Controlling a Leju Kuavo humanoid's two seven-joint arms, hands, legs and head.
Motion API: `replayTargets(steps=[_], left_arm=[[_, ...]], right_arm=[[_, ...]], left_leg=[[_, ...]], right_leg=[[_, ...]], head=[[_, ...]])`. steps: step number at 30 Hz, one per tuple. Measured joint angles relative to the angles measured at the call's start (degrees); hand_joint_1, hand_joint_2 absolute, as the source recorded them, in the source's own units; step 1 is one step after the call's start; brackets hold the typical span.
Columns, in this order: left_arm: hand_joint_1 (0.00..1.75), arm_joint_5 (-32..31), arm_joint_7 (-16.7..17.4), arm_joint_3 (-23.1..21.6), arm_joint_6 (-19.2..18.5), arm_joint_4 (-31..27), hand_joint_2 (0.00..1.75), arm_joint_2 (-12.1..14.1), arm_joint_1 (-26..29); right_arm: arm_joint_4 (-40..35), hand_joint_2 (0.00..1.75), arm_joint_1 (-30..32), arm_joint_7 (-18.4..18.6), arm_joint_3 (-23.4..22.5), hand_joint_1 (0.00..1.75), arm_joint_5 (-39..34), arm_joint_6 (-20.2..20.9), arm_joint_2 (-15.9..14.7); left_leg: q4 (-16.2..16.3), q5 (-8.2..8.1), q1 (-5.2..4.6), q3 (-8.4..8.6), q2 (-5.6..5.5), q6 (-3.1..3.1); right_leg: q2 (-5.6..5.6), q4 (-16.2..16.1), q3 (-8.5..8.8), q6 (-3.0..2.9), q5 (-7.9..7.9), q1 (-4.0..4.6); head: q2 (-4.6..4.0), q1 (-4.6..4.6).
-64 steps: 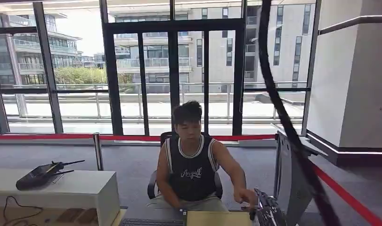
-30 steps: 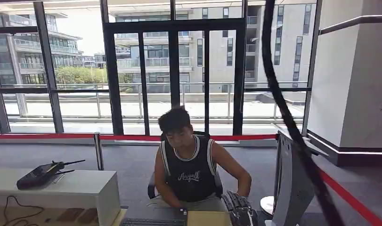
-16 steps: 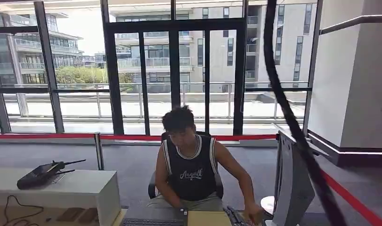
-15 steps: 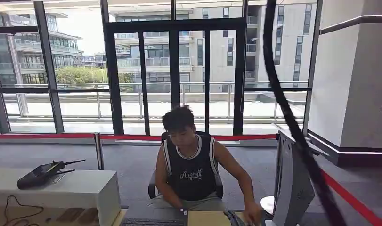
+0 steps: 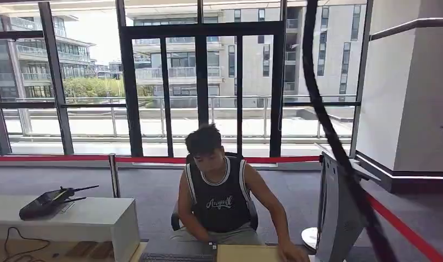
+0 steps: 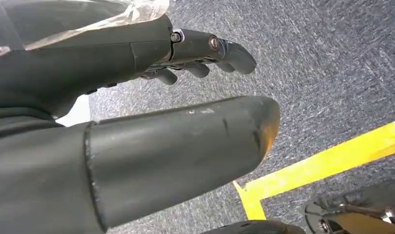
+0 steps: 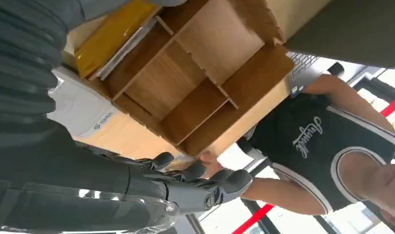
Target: Pass the card to the sensor for recognition and then transmit it.
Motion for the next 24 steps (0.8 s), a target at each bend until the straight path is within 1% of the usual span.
replayTargets(steps=[2,4,6,7,8,9,10,13,16,20,24], left_arm=[[0.0,-0.1,0.0,0.0,0.0,0.0,0.0,0.0,0.0],[0.0,-0.3,0.2,0.0,0.0,0.0,0.0,0.0,0.0],[0.0,-0.5,0.4,0.0,-0.1,0.0,0.0,0.0,-0.1],[0.0,-0.6,0.5,0.0,-0.1,0.0,0.0,0.0,-0.1],[0.0,-0.6,0.5,0.0,-0.1,0.0,0.0,0.0,-0.1],[0.0,-0.6,0.5,0.0,-0.1,0.0,0.0,0.0,-0.1],[0.0,-0.6,0.6,0.0,-0.1,0.0,0.0,0.0,-0.1],[0.0,-0.6,1.1,0.0,-0.1,0.0,0.0,0.0,-0.1],[0.0,-0.6,1.4,0.0,0.0,0.0,0.0,0.0,-0.1],[0.0,-0.5,1.4,0.0,0.0,0.0,0.0,0.0,-0.1],[0.0,-0.6,1.0,0.0,0.1,0.0,0.0,0.0,-0.1]], right_arm=[[-0.7,1.75,0.7,0.6,-0.3,0.0,2.3,-1.2,-0.7],[-1.0,1.75,1.1,2.9,-0.4,0.0,7.8,-3.7,-1.0],[-1.3,1.75,1.2,4.9,-0.2,0.0,12.6,-5.3,-1.2],[-1.3,1.75,1.1,7.9,0.0,0.0,17.3,-6.5,-1.3],[-1.2,1.75,1.0,11.4,0.3,0.0,24.1,-7.8,-1.4],[-1.1,1.75,0.9,13.6,0.6,0.0,30.9,-8.5,-1.4],[-1.1,1.75,0.8,14.6,0.8,0.0,35.5,-8.7,-1.5],[-0.6,1.75,0.6,16.6,1.5,0.0,43.2,-8.6,-1.3],[0.1,1.75,0.1,17.0,2.1,0.0,46.0,-7.7,-1.2],[1.2,1.75,0.0,16.9,2.8,0.0,47.5,-5.6,-0.6],[2.0,1.75,0.2,15.1,3.4,0.0,46.3,-4.0,-0.2]], left_leg=[[0.0,0.0,0.0,0.0,0.0,0.0],[0.0,0.0,0.0,0.01,0.01,0.0],[0.0,0.0,0.01,0.01,0.01,0.0],[0.0,0.0,0.01,0.01,0.01,0.0],[0.0,0.0,0.01,0.0,0.0,0.0],[0.0,0.0,0.02,0.0,0.0,0.0],[0.0,0.0,0.03,0.0,0.0,-0.01],[0.0,0.01,0.02,-0.01,0.0,-0.01],[0.0,0.0,0.02,-0.02,0.0,-0.01],[0.0,0.0,0.01,-0.03,0.0,0.0],[0.0,0.0,0.01,-0.03,0.0,0.0]], right_leg=[[0.0,0.0,0.0,0.0,0.0,0.0],[0.0,0.0,0.0,0.0,0.0,0.0],[0.0,0.0,0.0,0.0,0.0,0.0],[0.0,0.0,0.0,0.0,0.0,0.0],[0.0,0.0,0.0,0.0,0.0,0.0],[0.0,0.0,0.0,0.0,0.0,0.0],[0.0,0.0,0.0,0.0,0.0,0.0],[0.0,0.0,0.0,0.0,0.0,0.01],[0.0,0.0,0.01,0.0,0.0,0.01],[0.0,0.0,0.0,0.0,0.0,0.0],[0.0,0.0,0.0,0.0,0.0,0.0]], head=[[0.0,0.02],[0.0,0.02],[0.0,0.02],[0.0,0.02],[0.0,0.02],[0.0,0.02],[0.0,0.02],[0.0,0.02],[0.0,0.02],[0.0,0.02],[0.0,0.02]])
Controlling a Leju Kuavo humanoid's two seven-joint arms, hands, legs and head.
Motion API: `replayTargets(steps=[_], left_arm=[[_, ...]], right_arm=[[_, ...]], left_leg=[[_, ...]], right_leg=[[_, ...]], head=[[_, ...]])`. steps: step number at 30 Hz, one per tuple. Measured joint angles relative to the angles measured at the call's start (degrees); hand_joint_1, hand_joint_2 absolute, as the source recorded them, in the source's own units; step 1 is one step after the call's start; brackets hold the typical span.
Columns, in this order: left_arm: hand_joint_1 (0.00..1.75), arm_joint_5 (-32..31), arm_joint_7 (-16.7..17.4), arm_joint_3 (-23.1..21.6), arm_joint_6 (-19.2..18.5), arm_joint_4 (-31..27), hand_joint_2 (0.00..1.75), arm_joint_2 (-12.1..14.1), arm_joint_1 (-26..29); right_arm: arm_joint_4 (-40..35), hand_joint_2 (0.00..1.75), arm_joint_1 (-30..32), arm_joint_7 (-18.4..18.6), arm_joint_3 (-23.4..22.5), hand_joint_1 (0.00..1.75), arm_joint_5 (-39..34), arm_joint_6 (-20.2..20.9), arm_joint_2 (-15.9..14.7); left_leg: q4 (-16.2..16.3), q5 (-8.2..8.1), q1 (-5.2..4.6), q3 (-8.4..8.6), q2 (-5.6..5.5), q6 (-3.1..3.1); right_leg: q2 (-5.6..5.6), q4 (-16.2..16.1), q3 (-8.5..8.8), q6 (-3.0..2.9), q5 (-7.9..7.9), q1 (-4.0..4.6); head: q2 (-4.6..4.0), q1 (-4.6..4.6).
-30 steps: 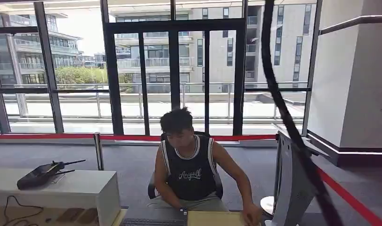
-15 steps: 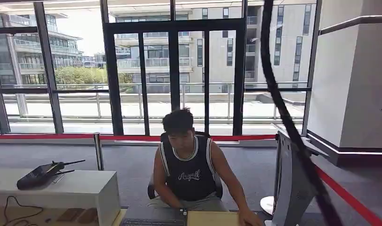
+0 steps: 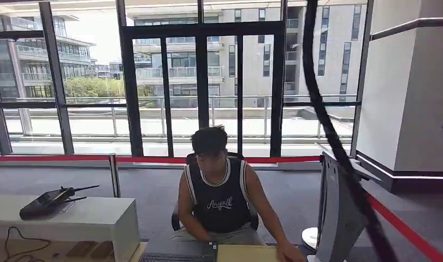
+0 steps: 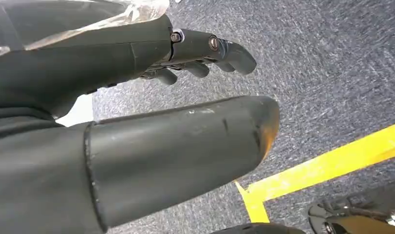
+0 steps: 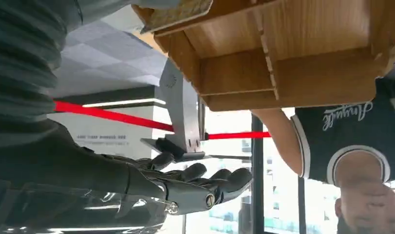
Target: Pass the card to the sensor for recognition and then transmit it.
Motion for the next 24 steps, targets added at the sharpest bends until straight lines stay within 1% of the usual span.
replayTargets(steps=[7,13,17,20,24], left_arm=[[0.0,0.0,-0.6,0.0,0.0,0.0,0.0,0.0,0.0],[0.0,-0.2,-0.6,0.0,-0.1,0.0,0.0,0.0,0.0],[0.0,-0.4,-0.5,0.0,-0.1,0.0,0.0,0.0,0.0],[0.0,-0.7,-0.2,0.0,-0.2,0.0,0.0,0.0,0.0],[0.0,-1.0,0.0,0.0,-0.2,0.0,0.0,0.0,0.0]], right_arm=[[1.1,1.75,0.7,-1.2,0.8,0.0,-1.8,0.7,0.8],[1.7,1.75,0.9,-1.2,1.3,0.0,-2.0,1.1,1.1],[2.3,1.75,0.9,-0.1,1.4,0.0,-1.7,1.5,1.1],[3.6,1.75,0.5,2.1,1.4,0.0,-0.1,0.8,1.1],[5.5,1.75,-0.4,3.5,1.4,0.0,1.2,-0.3,1.1]], left_leg=[[0.0,0.0,0.0,0.0,0.0,0.0],[0.0,0.0,0.0,0.01,0.0,0.0],[0.0,0.0,0.0,0.0,0.0,0.0],[0.0,0.0,0.0,0.0,0.0,0.0],[0.0,0.0,0.0,0.01,0.0,0.0]], right_leg=[[0.0,0.0,-0.01,0.0,0.0,0.0],[0.0,0.0,0.0,0.0,0.0,0.0],[0.0,0.0,0.0,0.0,0.0,0.0],[0.0,0.0,0.0,0.0,0.0,0.0],[0.0,0.0,0.0,0.0,0.0,0.0]], head=[[0.0,0.0],[0.0,0.02],[0.0,0.02],[0.0,0.0],[0.0,0.02]])
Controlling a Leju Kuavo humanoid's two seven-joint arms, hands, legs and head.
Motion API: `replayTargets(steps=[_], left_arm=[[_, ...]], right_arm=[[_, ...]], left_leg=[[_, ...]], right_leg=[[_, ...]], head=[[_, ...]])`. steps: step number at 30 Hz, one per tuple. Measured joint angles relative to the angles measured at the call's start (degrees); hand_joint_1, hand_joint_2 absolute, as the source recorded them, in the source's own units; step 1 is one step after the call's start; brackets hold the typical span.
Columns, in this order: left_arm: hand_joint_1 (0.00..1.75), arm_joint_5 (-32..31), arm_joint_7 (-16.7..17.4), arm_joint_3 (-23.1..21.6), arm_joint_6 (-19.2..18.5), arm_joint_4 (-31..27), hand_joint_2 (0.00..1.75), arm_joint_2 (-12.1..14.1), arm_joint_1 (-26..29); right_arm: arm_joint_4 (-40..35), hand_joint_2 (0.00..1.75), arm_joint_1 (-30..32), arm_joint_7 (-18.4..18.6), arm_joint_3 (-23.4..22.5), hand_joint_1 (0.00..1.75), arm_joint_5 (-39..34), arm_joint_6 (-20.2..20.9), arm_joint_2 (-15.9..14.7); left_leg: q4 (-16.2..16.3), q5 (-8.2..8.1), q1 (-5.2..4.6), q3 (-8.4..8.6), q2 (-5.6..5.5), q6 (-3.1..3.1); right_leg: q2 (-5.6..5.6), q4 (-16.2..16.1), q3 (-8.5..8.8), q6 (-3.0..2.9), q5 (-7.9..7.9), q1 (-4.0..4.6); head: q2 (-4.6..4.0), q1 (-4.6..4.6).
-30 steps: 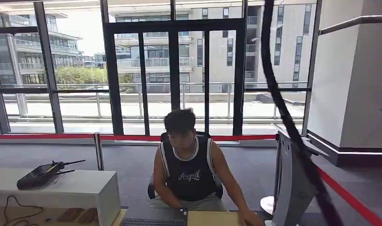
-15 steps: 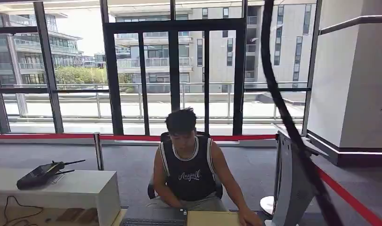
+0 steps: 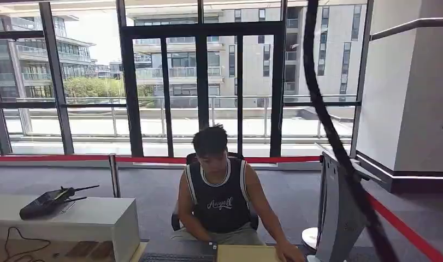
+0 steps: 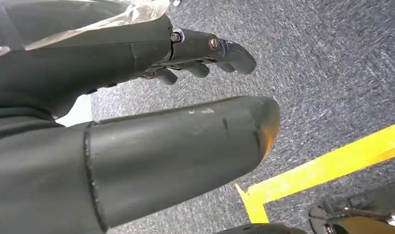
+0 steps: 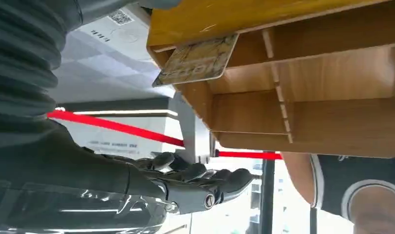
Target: Pass the card to the sensor for recognition and then transmit it.
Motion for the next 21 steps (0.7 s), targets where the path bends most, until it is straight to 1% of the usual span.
replayTargets(steps=[8,21], left_arm=[[0.0,-0.2,-0.1,0.0,0.0,0.0,0.0,0.0,0.0],[0.0,-0.5,0.2,0.0,0.0,0.0,0.0,0.0,0.0]], right_arm=[[3.5,1.75,-1.1,0.1,0.0,0.0,-0.2,0.0,0.2],[8.2,1.75,-2.9,-1.3,0.0,0.0,-1.8,-1.2,1.4]], left_leg=[[0.0,0.0,0.01,-0.01,0.0,0.0],[0.0,0.0,0.0,-0.01,0.0,0.0]], right_leg=[[0.0,0.0,0.0,0.0,0.0,0.0],[0.0,0.0,0.0,0.0,0.0,0.0]], head=[[0.0,0.0],[0.0,0.0]])
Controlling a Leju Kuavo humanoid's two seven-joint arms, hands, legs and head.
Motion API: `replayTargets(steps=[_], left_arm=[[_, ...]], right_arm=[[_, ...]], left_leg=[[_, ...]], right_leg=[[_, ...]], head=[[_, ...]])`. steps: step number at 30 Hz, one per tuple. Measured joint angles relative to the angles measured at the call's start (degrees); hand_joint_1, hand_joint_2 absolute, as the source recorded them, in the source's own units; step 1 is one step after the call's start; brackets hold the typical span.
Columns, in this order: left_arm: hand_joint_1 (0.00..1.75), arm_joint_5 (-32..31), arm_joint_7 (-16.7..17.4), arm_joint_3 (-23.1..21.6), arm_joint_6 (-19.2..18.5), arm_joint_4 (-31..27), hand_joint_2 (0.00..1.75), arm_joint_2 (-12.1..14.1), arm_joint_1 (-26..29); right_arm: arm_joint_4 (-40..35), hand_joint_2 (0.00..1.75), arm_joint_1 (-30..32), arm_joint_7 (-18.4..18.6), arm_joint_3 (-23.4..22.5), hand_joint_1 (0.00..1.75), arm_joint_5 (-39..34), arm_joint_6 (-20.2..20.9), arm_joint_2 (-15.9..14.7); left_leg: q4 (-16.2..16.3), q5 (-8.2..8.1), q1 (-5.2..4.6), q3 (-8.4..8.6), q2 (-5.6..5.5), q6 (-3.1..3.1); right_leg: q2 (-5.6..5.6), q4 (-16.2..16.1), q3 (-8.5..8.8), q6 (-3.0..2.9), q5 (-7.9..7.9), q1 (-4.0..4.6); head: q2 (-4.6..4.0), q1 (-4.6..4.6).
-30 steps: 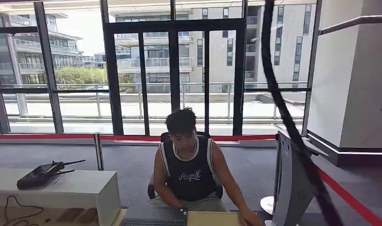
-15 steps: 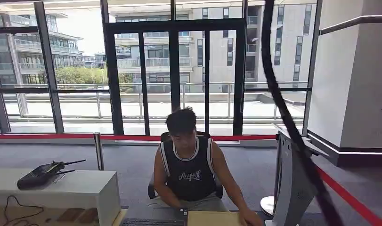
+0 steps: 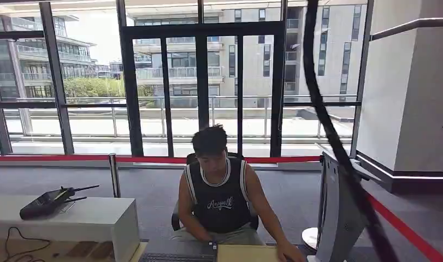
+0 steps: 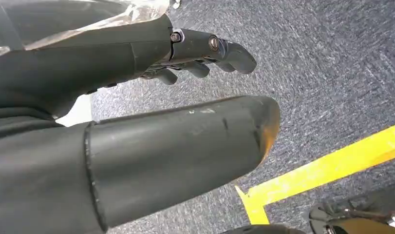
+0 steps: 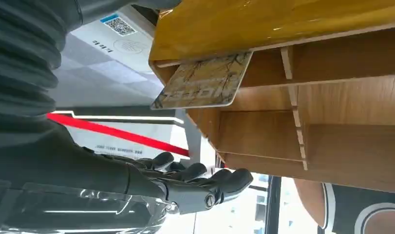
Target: Pass the card to the sensor for recognition and then transmit it.
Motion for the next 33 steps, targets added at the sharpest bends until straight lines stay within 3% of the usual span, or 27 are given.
replayTargets(steps=[16,18,19,33], left_arm=[[0.0,-0.4,-0.1,0.0,-0.1,0.0,0.0,0.0,0.0],[0.0,-0.4,-0.1,0.0,0.0,0.0,0.0,0.0,0.0],[0.0,-0.5,0.0,0.0,0.0,0.0,0.0,0.0,0.0],[0.0,-0.3,-0.8,0.0,2.0,0.0,0.0,-0.1,0.0]], right_arm=[[3.2,1.75,-1.7,-0.5,0.0,0.0,-0.3,-1.0,1.6],[3.4,1.75,-1.8,-0.6,0.0,0.31,-0.5,-1.1,1.6],[3.5,1.75,-1.8,-0.8,0.0,1.71,-0.7,-1.1,1.6],[5.9,1.75,-2.7,-2.5,-0.4,1.75,-2.6,-1.0,2.4]], left_leg=[[0.0,0.0,0.0,0.01,0.0,0.0],[0.0,0.0,0.0,0.01,0.0,0.0],[0.0,0.0,0.0,0.0,0.0,0.0],[0.0,0.0,0.0,0.01,0.0,0.0]], right_leg=[[0.0,0.0,0.0,0.0,0.0,0.0],[0.0,0.0,0.0,0.0,0.0,0.0],[0.0,0.0,0.0,0.0,0.0,0.0],[0.0,0.0,0.0,0.0,0.0,0.0]], head=[[0.0,0.0],[0.0,0.0],[0.0,0.0],[0.0,0.0]])
